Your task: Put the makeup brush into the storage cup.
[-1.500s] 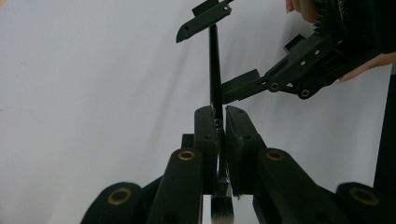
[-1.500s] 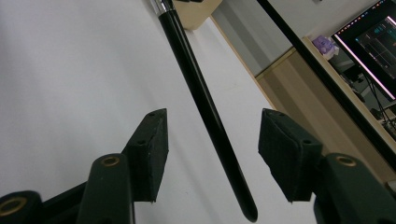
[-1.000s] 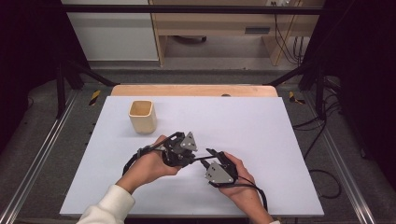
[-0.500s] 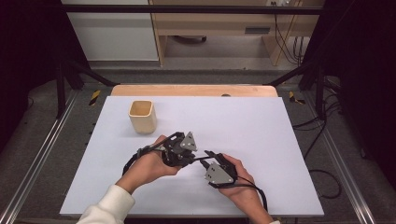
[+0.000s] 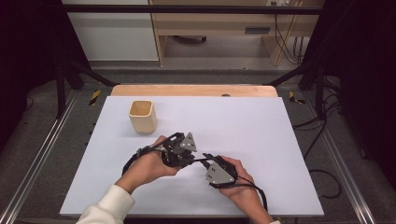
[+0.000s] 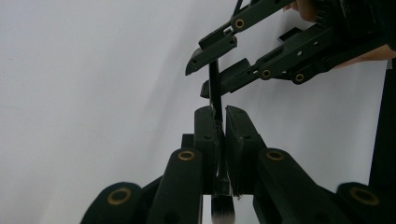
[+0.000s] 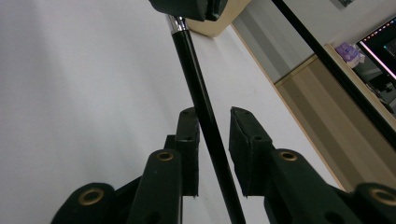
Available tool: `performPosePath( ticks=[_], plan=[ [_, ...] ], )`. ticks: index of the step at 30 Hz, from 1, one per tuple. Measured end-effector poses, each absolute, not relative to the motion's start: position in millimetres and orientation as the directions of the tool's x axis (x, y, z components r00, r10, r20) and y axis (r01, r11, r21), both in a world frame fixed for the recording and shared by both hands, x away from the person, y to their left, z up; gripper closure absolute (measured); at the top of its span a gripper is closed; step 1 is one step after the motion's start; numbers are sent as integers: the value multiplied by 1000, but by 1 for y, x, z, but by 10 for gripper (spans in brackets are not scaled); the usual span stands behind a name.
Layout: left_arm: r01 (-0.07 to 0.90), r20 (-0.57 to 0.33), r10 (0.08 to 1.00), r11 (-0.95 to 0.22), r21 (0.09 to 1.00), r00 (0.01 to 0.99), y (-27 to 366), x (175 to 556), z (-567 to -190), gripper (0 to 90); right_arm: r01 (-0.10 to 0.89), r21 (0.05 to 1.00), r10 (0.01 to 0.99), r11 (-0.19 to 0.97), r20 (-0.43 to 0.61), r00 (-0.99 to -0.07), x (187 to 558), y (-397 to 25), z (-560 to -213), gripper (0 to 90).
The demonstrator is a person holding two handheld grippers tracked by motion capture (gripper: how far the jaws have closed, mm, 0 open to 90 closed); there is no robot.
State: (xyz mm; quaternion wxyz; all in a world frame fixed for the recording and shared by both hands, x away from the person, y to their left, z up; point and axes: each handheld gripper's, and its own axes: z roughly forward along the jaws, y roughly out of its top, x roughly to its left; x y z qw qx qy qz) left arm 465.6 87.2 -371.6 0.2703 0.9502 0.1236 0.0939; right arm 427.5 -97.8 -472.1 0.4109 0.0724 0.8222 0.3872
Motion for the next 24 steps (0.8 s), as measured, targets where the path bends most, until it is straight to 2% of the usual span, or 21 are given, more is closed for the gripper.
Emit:
performPosePath(
  ticks=[17,24],
  plan=[
    [196,100,297,-812,550,950,88,466,-370,827,-231,654,382,720,-651,-656,424,-96,-475,820],
    [188,122,320,-779,598,940,93,466,-364,686,-224,658,387,719,-647,-657,425,-97,-474,835]
  ],
)
